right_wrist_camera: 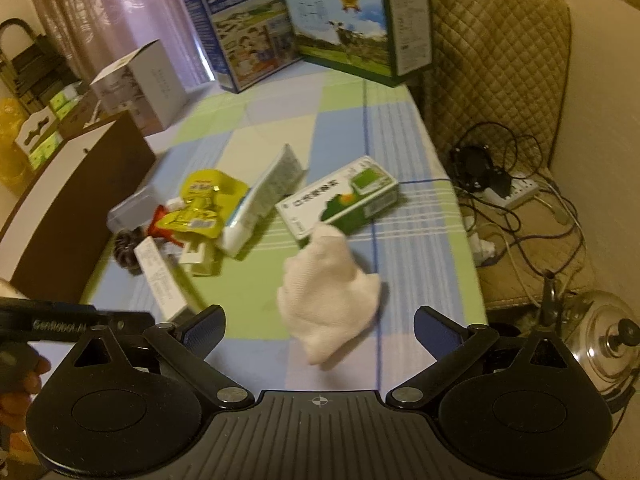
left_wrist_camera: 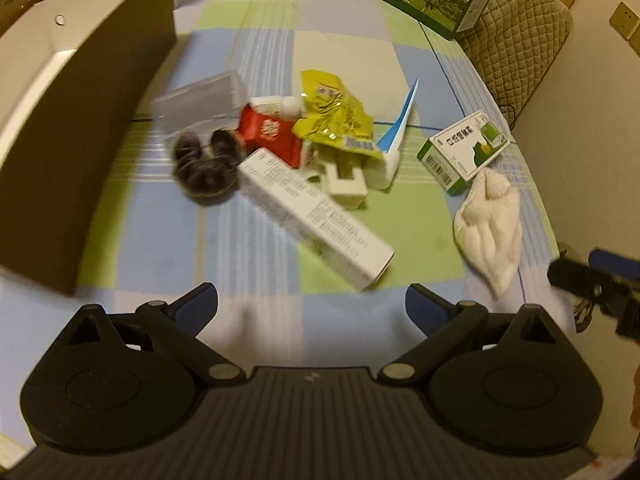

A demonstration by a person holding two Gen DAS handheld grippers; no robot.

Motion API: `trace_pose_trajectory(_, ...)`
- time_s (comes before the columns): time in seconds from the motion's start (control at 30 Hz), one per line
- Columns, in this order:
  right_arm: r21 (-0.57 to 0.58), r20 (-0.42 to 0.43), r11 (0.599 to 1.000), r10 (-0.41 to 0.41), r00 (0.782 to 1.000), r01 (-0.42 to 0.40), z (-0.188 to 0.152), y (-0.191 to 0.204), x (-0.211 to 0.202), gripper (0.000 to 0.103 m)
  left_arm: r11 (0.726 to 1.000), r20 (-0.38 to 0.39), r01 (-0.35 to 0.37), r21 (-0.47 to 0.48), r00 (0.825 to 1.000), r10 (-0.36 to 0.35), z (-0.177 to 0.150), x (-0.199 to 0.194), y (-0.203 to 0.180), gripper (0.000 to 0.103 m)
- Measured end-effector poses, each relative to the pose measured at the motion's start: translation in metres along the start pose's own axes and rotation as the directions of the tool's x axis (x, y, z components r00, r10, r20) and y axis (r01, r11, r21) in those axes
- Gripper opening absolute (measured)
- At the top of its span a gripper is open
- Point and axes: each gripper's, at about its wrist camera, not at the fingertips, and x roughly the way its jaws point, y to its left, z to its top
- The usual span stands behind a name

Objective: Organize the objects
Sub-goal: 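Grasp the white medicine box with the left tool while the right tool grasps the white towel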

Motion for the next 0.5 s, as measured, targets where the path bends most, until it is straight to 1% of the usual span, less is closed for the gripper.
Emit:
trace_pose_trajectory(0.2,0.031,0.001,0.999,-0.023,1.000,0.023,0.005,-0.015,0.002,0.096,1.000,0.000,-0.011,-0.015,1.000,0.011,0.020,0.026,-0.014,0.099)
trace_pose_trajectory(0.27,0.038,0.001,0.999,-0.030,1.000,0.030,0.007,-0.020,0.003,0.096,1.000,-0.009,-0.022,-0.017,1.000,0.022,0.025,0.034,-0.017,0.095)
trace_pose_trajectory(0.33,0.047,0.001,0.998,-0.036,0.999,0.036,0.010,-0.024,0.004,0.096,0.999,-0.014,-0.030,-0.023,0.999,0.029,0.030,0.041,-0.018,0.094)
trace_pose_trajectory(0.37,0.050,0.001,0.998,-0.035,0.999,0.035,0.010,-0.025,0.005,0.096,0.999,-0.016,-0.037,-0.025,0.999,0.036,0.032,0.044,-0.019,0.091)
trace_pose_trajectory(0.5,0.048,0.006,0.999,-0.008,1.000,0.007,0.015,-0.027,0.010,0.095,0.997,-0.019,-0.069,-0.015,0.997,0.069,0.037,0.054,-0.020,0.084)
